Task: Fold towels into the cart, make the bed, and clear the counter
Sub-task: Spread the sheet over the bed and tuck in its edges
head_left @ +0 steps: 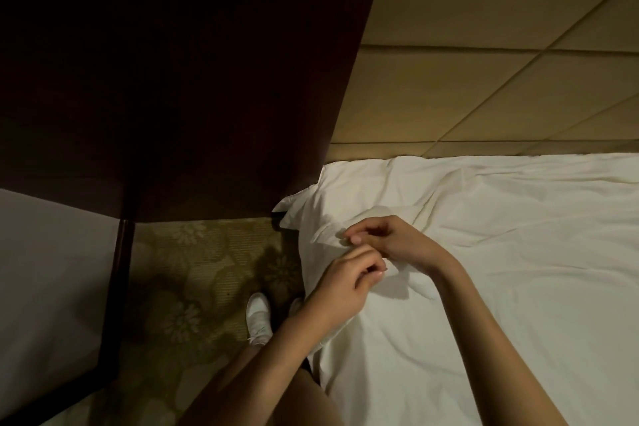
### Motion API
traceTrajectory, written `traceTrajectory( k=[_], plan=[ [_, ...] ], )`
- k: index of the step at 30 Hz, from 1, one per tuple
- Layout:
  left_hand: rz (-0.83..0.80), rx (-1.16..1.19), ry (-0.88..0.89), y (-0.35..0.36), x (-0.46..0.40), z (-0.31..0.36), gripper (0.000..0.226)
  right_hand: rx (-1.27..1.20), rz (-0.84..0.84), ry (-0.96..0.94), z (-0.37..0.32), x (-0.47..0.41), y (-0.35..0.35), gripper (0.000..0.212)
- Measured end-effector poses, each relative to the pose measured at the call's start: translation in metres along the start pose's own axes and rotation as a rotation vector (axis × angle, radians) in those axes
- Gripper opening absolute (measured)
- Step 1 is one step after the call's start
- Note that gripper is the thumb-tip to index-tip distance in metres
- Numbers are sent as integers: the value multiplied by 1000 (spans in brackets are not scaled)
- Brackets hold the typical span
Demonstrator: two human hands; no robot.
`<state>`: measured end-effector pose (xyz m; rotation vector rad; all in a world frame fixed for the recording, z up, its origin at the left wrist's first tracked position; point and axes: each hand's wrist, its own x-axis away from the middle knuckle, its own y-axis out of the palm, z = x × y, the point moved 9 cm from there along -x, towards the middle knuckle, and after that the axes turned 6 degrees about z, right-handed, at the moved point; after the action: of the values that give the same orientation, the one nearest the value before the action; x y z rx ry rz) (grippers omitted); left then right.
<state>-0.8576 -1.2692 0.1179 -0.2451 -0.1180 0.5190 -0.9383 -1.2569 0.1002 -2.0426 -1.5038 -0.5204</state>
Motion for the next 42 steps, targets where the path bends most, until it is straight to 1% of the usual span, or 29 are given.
traceTrajectory(
  k=[4,7,11,13,14,15,17,18,20,22,24,26,27,30,31,32,33,35,37,40,42],
  plan=[
    [5,-55,63,3,6,7,14,8,-26,85,6,1,6,16],
    [-7,-101,99,10,9,11,6,9,-58,90,10,2,11,23],
    [-50,-117,96,18,14,11,6,71,-115,100,12,2,15,23],
    [-57,-107,78,20,16,11,6,83,-157,82,13,4,16,15],
    [-37,-86,66,18,16,12,7,46,-148,65,13,4,15,8],
    [-5,-43,44,14,15,11,7,-25,-110,44,12,3,12,7],
    [75,75,-47,2,11,7,8,-206,35,-11,7,0,-2,15],
    [122,123,-97,-6,9,5,12,-271,114,-48,2,-1,-10,15],
    [224,174,-149,-23,6,6,18,-330,251,-94,-6,-2,-27,16],
    [300,167,-172,-39,5,9,19,-332,337,-122,-14,-4,-41,17],
    [319,174,-233,-48,4,6,19,-259,410,-163,-25,-6,-53,24],
    [296,283,-264,-51,3,4,10,-212,479,-215,-38,-9,-63,33],
    [293,331,-270,-53,3,5,11,-218,532,-228,-43,-9,-68,35],
    [289,393,-284,-58,1,8,16,-275,800,-286,-58,-5,-95,33],
    [283,397,-283,-59,-2,12,19,-284,860,-318,-64,-3,-100,31],
    [279,393,-283,-60,-4,13,22,-277,878,-356,-71,-3,-101,30],
    [273,386,-281,-61,-6,15,25,-250,858,-387,-78,-6,-98,29],
    [268,369,-283,-63,-9,15,23,-168,750,-398,-85,-15,-84,30],
    [265,348,-290,-67,-9,14,16,-107,687,-374,-84,-24,-75,29],
    [247,325,-327,-71,-7,11,9,-169,732,-314,-79,-28,-84,28],
    [226,312,-348,-73,-6,13,5,-173,689,-276,-79,-31,-81,28]
  ],
)
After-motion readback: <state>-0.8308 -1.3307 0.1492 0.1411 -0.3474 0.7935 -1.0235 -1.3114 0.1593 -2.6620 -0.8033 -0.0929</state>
